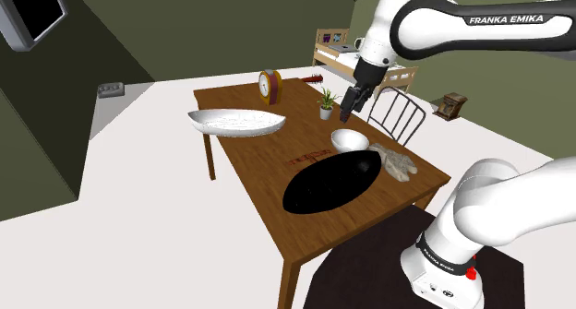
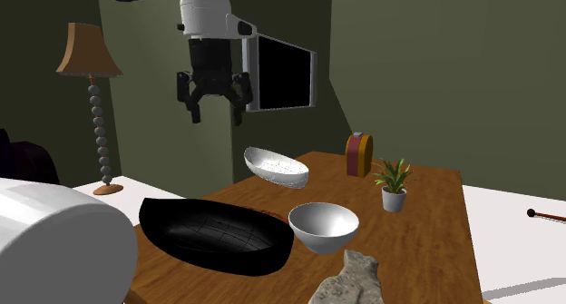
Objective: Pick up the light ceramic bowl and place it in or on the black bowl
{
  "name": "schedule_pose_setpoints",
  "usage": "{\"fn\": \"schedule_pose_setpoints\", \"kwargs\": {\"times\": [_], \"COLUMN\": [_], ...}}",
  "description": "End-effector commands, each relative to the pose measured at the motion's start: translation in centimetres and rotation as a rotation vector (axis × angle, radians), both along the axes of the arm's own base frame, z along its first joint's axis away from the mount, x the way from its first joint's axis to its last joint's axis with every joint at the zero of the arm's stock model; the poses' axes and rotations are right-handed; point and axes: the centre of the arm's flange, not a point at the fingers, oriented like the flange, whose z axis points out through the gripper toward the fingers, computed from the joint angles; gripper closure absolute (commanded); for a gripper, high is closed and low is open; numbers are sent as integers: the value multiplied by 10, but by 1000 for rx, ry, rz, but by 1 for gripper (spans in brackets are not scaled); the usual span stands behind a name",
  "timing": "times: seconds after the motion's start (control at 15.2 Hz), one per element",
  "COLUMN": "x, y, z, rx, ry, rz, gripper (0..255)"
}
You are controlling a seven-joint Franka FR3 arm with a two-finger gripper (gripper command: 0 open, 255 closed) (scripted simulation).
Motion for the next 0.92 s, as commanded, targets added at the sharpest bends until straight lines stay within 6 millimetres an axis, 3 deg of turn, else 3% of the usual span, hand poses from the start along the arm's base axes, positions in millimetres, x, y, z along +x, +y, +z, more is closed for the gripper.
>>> {"fn": "schedule_pose_setpoints", "kwargs": {"times": [0.0,0.86], "x": [11,53], "y": [-12,-93], "z": [-21,-152], "rx": [-23,-166], "ry": [1,19], "rz": [-11,-89], "gripper": [0,0]}}
